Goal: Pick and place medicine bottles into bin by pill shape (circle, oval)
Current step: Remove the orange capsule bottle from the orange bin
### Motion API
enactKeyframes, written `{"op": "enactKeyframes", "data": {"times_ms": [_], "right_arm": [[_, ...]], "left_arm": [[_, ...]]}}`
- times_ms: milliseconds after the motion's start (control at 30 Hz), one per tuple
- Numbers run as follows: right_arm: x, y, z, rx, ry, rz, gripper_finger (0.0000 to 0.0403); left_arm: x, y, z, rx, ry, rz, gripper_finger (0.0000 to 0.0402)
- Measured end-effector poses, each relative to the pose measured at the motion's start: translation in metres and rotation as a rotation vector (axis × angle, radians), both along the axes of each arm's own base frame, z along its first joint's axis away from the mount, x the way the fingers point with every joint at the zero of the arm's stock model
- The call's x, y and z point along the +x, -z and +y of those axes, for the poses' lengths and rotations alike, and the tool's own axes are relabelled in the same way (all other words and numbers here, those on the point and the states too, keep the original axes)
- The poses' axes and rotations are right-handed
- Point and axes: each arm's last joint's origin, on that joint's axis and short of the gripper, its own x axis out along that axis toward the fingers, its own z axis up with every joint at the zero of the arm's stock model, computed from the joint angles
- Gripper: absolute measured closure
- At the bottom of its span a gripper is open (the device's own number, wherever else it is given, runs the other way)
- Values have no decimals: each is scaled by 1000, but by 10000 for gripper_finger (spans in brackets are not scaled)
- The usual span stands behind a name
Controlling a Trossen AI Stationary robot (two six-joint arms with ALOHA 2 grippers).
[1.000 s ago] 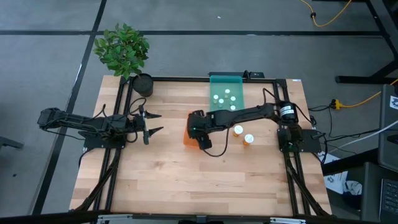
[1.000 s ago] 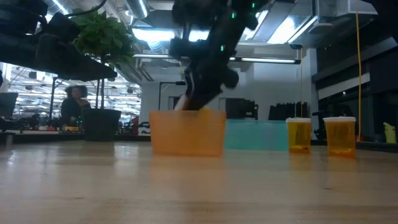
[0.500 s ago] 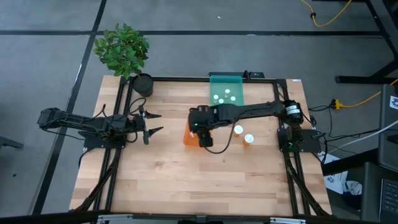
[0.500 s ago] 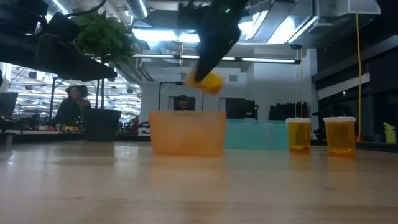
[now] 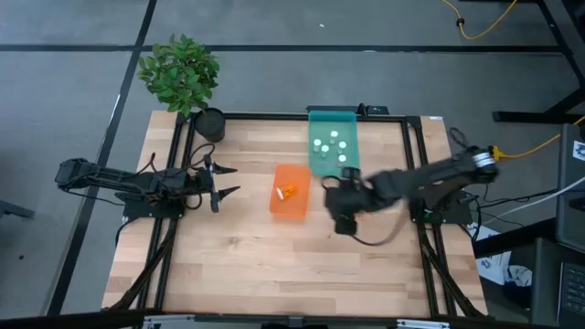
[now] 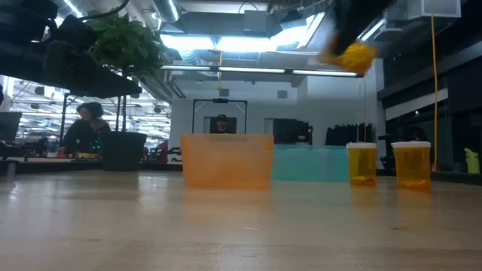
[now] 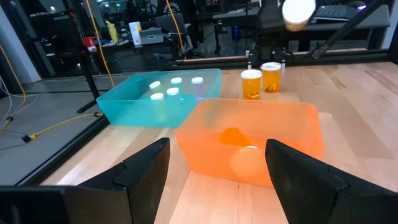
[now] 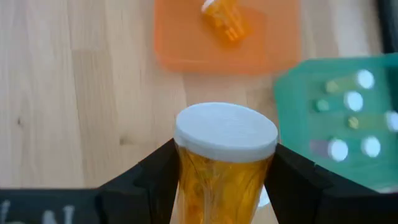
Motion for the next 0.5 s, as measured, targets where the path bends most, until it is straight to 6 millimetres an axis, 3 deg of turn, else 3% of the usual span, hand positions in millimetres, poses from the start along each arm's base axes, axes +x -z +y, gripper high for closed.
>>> {"op": "enactKeyframes", "data": {"times_ms": [167,367,500], "right_arm": [[-54,39,24,50,69,-352,199],[-77,101,38,173,-1,-830,199],[-92,141,38,193,-36,-964,199]], "left_arm": [[0,0,0,0,0,0,145],[0,0,0,0,0,0,145],[0,0,0,0,-1,0,145]]}}
